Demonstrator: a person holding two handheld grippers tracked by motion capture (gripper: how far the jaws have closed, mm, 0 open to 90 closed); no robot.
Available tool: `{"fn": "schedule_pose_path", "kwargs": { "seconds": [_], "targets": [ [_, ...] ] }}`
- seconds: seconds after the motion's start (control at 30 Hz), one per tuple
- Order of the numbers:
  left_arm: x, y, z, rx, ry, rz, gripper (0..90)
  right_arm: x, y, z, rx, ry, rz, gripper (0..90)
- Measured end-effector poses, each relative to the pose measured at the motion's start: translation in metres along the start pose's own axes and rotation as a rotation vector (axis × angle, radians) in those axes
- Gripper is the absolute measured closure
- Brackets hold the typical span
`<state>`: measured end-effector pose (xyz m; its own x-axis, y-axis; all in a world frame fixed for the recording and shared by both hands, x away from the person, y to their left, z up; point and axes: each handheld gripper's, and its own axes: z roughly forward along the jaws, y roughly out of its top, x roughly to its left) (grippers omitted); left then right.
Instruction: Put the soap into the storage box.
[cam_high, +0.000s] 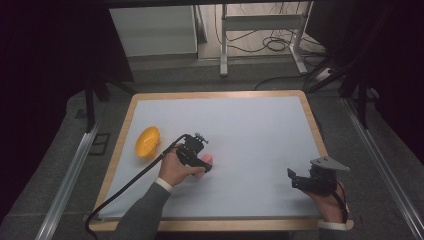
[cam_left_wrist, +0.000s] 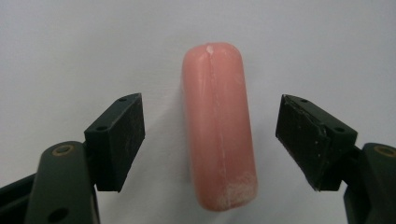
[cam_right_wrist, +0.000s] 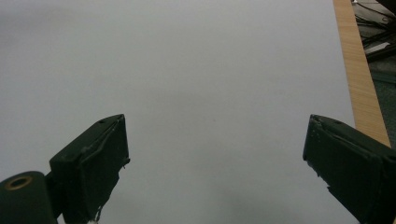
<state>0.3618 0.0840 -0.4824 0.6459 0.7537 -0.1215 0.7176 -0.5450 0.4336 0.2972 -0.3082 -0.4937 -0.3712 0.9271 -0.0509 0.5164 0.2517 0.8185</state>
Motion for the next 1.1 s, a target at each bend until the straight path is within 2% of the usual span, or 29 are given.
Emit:
{"fn": "schedule_pose_path", "kwargs": {
  "seconds": [0.23, 0.33, 0.4, 0.5, 0.6, 0.63, 0.67, 0.8, 0.83, 1.1],
  "targets": [
    [-0.003, -0.001, 0.008, 0.013, 0.013, -0.013, 31.9, -0.001, 0.000, 0.000, -0.001, -0.002, 0.003, 6.5],
    [-0.005, -0.002, 0.014, 0.039, 0.011, -0.004, 36.7, -0.001, 0.000, 0.000, 0.000, -0.004, 0.002, 6.6],
    [-0.006, -0.003, 0.018, 0.052, 0.019, -0.005, 42.3, -0.001, 0.000, 0.000, -0.001, -0.003, 0.001, 6.5],
    [-0.007, -0.003, 0.020, 0.044, 0.022, -0.017, 51.8, -0.002, 0.001, -0.001, -0.006, -0.004, 0.006, 6.6],
    [-0.004, -0.003, 0.019, 0.053, 0.031, -0.010, 59.0, -0.004, 0.000, -0.001, -0.004, -0.009, 0.008, 6.5],
    [-0.005, -0.003, 0.019, 0.042, 0.035, -0.019, 59.0, -0.004, 0.000, -0.001, -0.004, -0.009, 0.008, 6.5],
    [-0.005, -0.003, 0.018, 0.049, 0.042, -0.009, 59.6, -0.004, 0.000, -0.001, -0.004, -0.009, 0.006, 6.6],
    [-0.005, -0.003, 0.016, 0.036, 0.038, -0.014, 59.9, -0.004, 0.001, -0.003, -0.015, -0.012, 0.006, 6.6],
    [-0.004, -0.003, 0.015, 0.041, 0.040, -0.003, 59.9, -0.004, 0.002, -0.004, -0.016, -0.012, 0.006, 6.6],
    [0.001, -0.003, -0.010, -0.025, 0.028, -0.007, 59.9, -0.004, 0.001, -0.003, -0.012, -0.017, 0.010, 6.5]
  ]
}}
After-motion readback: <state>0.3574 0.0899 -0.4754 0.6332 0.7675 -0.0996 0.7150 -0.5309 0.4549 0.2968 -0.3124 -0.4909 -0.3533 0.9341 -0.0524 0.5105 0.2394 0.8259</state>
